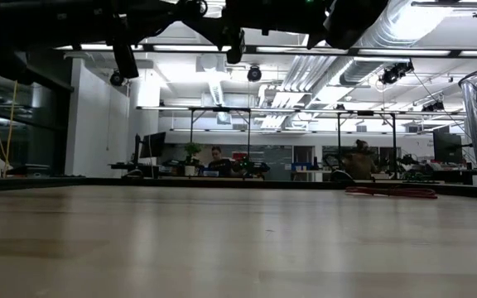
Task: Pick and place USB-C Cables
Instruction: Put the black charger cable into the transparent bin
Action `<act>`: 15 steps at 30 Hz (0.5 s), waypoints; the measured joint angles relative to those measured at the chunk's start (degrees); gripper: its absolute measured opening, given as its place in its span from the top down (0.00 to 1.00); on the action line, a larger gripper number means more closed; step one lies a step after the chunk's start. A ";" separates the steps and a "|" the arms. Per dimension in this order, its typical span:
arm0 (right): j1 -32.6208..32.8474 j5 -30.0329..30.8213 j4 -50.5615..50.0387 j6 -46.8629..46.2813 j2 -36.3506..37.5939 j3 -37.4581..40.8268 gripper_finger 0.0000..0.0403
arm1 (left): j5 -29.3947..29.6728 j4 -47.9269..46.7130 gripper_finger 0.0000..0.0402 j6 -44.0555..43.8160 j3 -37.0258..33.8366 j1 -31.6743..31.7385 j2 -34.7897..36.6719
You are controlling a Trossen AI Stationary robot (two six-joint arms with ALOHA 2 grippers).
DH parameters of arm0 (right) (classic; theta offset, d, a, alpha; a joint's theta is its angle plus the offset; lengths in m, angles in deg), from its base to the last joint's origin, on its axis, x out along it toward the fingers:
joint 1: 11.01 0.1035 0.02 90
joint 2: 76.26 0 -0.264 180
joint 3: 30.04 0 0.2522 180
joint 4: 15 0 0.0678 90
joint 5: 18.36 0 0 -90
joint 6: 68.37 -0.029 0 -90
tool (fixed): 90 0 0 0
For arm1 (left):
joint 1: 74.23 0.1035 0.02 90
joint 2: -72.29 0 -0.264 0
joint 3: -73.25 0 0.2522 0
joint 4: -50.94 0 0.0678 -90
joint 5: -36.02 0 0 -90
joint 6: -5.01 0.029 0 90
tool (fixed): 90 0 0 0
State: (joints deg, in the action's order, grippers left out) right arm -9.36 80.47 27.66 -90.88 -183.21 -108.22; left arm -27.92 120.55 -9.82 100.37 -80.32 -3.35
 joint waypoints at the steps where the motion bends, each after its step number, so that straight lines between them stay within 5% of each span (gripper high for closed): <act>1: 0.00 0.01 -0.08 -0.01 0.00 0.00 0.31 | 0.12 0.01 1.00 0.00 0.00 0.00 -0.10; 15: 0.02 3.18 -3.09 -0.80 0.00 0.00 0.31 | 0.37 0.04 1.00 0.00 0.00 0.00 -0.24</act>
State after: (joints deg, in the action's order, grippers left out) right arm -9.34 83.65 24.57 -91.68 -183.21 -108.22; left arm -27.55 120.59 -9.82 100.37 -80.32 -3.59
